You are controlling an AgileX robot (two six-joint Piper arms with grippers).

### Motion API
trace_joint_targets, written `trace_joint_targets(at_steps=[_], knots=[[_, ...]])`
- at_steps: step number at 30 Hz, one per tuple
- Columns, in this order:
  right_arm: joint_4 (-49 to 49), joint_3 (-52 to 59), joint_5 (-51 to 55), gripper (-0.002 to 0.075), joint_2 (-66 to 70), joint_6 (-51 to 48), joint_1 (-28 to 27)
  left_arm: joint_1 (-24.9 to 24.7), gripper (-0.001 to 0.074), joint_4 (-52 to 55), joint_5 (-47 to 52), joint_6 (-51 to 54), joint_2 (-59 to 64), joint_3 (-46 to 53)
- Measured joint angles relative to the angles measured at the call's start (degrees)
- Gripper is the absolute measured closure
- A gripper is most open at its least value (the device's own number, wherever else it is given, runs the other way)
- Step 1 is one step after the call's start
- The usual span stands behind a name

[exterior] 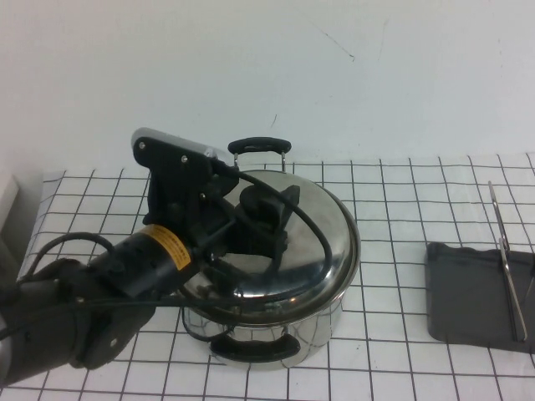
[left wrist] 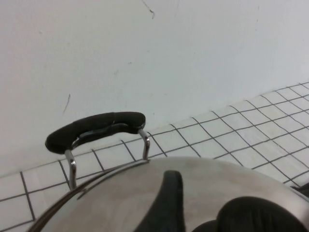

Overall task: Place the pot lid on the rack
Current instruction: Open the pot

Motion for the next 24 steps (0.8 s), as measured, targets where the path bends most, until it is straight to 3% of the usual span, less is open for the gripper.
trace_joint_targets(at_steps=[8, 11, 14, 15, 24], knots=[[0.00, 0.00, 0.00, 0.0728, 0.00, 0.00, 0.00, 0.00, 0.0108, 1.00, -2.77, -2.54, 5.60, -1.36], [0.00, 0.00, 0.00, 0.0728, 0.00, 0.00, 0.00, 0.00, 0.0209, 1.00, -3.14, -2.63, 5.73, -1.36], [0.00, 0.00, 0.00, 0.0728, 0.00, 0.00, 0.00, 0.00, 0.0400, 1.80, -3.54, -2.68, 5.73, -1.36], [0.00, 0.00, 0.00, 0.0728, 0.00, 0.00, 0.00, 0.00, 0.0419, 2.69, -3.70, -2.68, 5.45, -1.36], [0.00, 0.00, 0.00, 0.0728, 0.00, 0.00, 0.00, 0.00, 0.0420, 11.73, -3.76, -3.32, -4.95, -2.52]])
